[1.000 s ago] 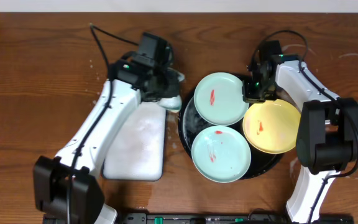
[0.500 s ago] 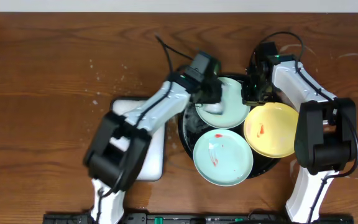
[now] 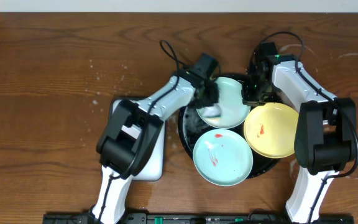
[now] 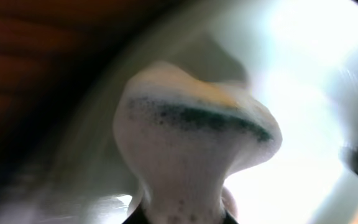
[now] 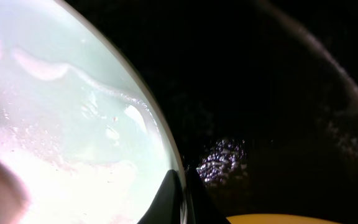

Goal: Clean dirty plates on tray and stack at the side
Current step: 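Scrub the green plate surface with the sponge in the left gripper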

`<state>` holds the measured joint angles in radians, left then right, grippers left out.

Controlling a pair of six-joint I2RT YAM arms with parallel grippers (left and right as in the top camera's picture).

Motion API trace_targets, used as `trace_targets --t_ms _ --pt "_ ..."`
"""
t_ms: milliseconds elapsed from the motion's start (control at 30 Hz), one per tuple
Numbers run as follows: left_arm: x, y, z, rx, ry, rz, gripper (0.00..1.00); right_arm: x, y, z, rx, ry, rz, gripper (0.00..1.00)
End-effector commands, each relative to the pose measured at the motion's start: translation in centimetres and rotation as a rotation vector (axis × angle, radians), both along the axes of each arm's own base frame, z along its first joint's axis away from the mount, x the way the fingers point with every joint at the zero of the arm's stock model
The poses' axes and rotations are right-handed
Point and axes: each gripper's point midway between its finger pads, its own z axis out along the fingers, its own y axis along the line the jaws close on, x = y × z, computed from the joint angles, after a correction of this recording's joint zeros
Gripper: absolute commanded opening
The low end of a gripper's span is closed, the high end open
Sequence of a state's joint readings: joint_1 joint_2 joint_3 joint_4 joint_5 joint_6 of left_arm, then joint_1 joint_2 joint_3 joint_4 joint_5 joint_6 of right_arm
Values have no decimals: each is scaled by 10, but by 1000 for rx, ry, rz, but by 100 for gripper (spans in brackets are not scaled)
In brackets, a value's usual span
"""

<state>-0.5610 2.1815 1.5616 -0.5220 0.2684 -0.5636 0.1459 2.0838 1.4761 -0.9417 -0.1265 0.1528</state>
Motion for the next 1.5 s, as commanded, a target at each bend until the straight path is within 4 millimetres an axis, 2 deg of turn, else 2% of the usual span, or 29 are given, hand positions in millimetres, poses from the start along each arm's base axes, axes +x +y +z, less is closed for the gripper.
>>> trace_targets --t_ms 0,67,167,300,333,367,467,500,600,700,800,833,867,933,1000,1067,1167,1300,1467 --pt "27 71 -25 319 -64 41 7 -3 -6 7 -47 -6 -1 1" --pt "36 63 -14 302 -94 24 7 -3 -6 7 -47 -5 0 1" --pt "35 42 -9 239 -106 2 7 -4 -6 7 -47 -4 12 1" --pt "26 -2 -8 105 -92 14 7 -4 -6 7 -48 -6 26 1" --pt "23 -13 -9 67 -82 13 7 -4 -6 7 -47 -6 26 1" --pt "15 -38 -8 -18 -57 4 7 -4 -6 7 -48 -5 26 1" --pt "-1 -67 -10 -109 -3 -5 7 -4 -6 7 -47 -5 26 1" --pt "-11 -81 -13 -151 36 -15 7 -4 -6 7 -48 -5 26 1" --pt "-28 -92 -21 -173 102 -21 7 -4 -6 7 -48 -3 26 1" --pt "-34 -88 -26 -151 128 -17 8 -6 -6 7 -49 3 27 1" --pt "-28 -74 -29 -120 118 -26 8 -7 -6 7 -49 7 27 1" --pt "-24 -63 -32 -86 114 -15 7 -7 -6 7 -49 8 28 1" --pt "-16 -36 -39 8 98 9 7 -8 -6 7 -49 9 28 1" --pt "-4 4 -47 171 48 31 7 -8 -6 7 -50 9 33 1" --pt "14 48 -48 366 -35 38 7 -8 -6 7 -50 9 43 1" --pt "24 62 -44 443 -87 7 7 -8 -6 7 -50 9 46 1" --pt "32 66 -36 495 -130 -24 7 -8 -6 7 -50 9 46 1" --pt "38 60 -20 519 -166 -35 7 -8 -6 7 -50 9 46 1" --pt "43 42 26 479 -203 -27 7 -8 -6 7 -50 9 45 1"
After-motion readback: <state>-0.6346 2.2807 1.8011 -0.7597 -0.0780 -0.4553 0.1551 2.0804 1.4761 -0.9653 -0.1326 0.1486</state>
